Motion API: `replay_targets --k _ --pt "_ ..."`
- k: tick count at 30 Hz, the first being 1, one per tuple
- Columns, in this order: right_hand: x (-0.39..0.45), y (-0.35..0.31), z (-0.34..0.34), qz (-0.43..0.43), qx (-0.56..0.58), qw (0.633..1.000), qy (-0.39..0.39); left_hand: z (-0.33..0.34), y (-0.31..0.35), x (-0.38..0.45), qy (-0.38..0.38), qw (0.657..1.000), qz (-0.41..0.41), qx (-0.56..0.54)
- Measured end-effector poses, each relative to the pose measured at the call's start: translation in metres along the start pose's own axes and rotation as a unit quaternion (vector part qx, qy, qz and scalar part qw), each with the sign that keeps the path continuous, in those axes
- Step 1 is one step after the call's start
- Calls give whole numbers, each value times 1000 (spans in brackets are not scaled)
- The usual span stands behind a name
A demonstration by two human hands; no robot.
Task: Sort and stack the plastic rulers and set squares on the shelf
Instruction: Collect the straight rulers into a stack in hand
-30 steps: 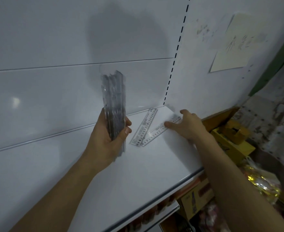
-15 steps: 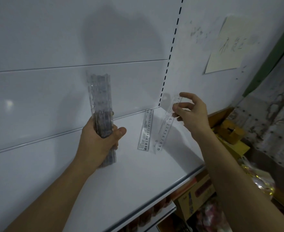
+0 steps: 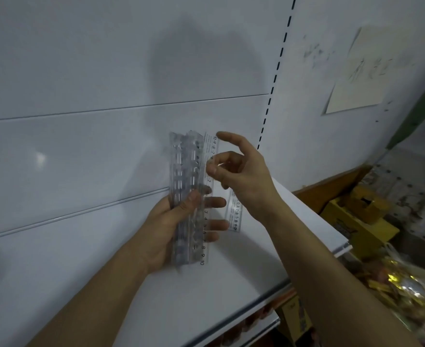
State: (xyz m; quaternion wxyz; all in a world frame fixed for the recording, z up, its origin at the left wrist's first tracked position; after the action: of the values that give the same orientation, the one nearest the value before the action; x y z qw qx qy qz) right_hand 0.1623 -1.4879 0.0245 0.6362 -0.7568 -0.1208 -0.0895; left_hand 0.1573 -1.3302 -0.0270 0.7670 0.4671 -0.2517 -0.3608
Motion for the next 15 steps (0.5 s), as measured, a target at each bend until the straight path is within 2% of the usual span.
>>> replay_targets --k 2,6,8,10,11,12,15 --pt "2 3 0 2 -100 995 13 -2 0 0 -1 1000 3 -15" --pt "5 20 -19 80 -239 966 51 -6 -4 6 -19 999 20 -45" --pt "6 37 -36 154 -354 921 59 -8 -5 9 -19 998 40 -38" --pt "1 56 -49 263 -465 845 26 -11 -3 9 2 998 67 14" --pt "-4 64 -54 306 -481 821 8 -11 0 8 18 995 85 56" --pt "-8 69 -60 333 -474 815 -3 -11 3 7 34 989 103 101" --pt "-13 73 -79 343 -416 842 -2 -10 11 3 58 967 135 206"
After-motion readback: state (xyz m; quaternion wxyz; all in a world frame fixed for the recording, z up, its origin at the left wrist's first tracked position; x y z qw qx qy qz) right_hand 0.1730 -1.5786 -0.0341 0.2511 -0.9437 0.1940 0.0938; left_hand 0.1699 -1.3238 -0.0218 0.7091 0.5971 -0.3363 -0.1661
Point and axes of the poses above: each hand's wrist, its own x-axis towards the middle knuckle, its own z-axis out of the palm, y = z × x, the point moved 5 cm from there along x, towards the middle knuckle, and after that the axes turned 14 degrees about -y, right-handed, at the moved point
